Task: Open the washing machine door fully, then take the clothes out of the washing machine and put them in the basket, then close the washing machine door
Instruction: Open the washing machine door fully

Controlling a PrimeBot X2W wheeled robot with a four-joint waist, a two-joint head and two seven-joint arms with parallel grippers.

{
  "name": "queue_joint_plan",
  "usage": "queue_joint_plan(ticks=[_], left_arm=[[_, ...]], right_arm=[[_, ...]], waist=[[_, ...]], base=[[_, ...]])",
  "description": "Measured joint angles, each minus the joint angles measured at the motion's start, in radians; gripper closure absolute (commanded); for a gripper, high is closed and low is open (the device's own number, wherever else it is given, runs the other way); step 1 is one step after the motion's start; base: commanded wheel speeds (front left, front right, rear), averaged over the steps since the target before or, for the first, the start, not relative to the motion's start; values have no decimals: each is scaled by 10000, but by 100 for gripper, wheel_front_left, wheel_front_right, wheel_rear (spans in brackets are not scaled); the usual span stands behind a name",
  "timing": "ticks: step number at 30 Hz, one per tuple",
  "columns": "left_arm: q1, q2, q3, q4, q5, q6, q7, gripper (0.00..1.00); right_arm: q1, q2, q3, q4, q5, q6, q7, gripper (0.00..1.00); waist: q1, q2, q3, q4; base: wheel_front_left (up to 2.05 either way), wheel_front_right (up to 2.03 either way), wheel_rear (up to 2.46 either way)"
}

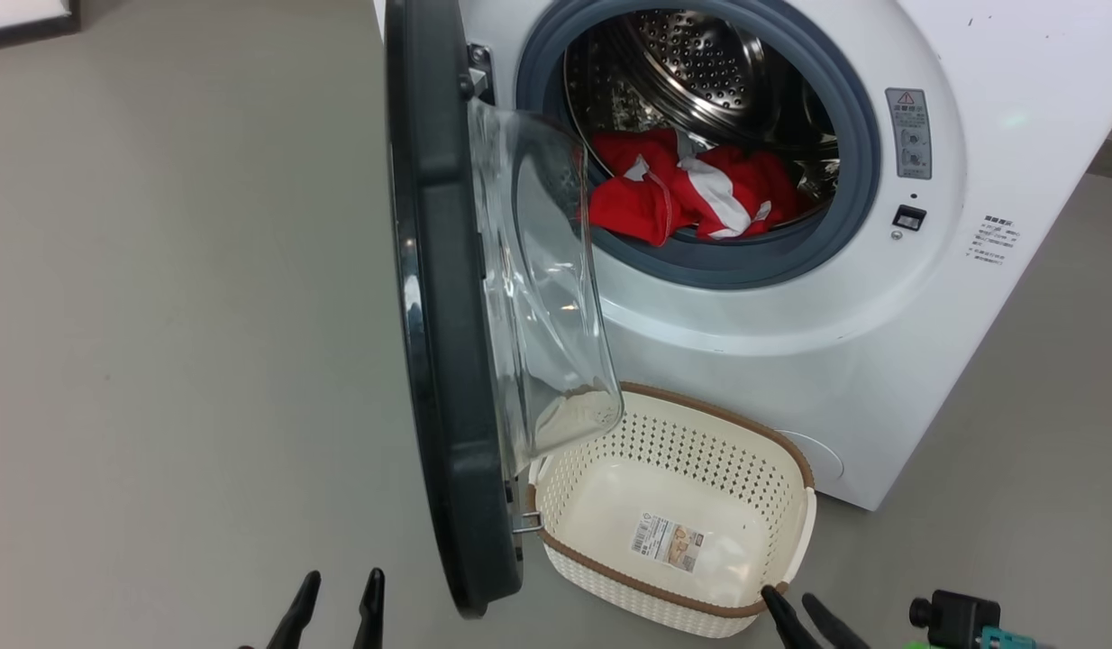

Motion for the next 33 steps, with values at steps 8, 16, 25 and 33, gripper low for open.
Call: queue_joint_plan(ticks=[8, 16, 25, 33], left_arm=[[-1, 2, 38, -12, 0, 0, 0, 0], [-6, 4, 63, -27, 0, 0, 0, 0], [-28, 2, 69, -52, 0, -2, 0, 0], [-29, 4, 88, -88, 0, 0, 0, 0]], right_arm=[[-230, 100, -1463, -295, -2882, 2, -125, 0], [458, 849, -3580, -1521, -6426, 4, -125, 0], [1287, 1618, -4926, -2995, -8834, 6, -142, 0], [1651, 1743, -5223, -2847, -9168, 4, -167, 0]], waist=[[0, 0, 14, -104], [0, 0, 128, -98], [0, 0, 170, -30], [0, 0, 215, -44]], base=[[0, 0, 0], [0, 0, 0], [0, 0, 0], [0, 0, 0]])
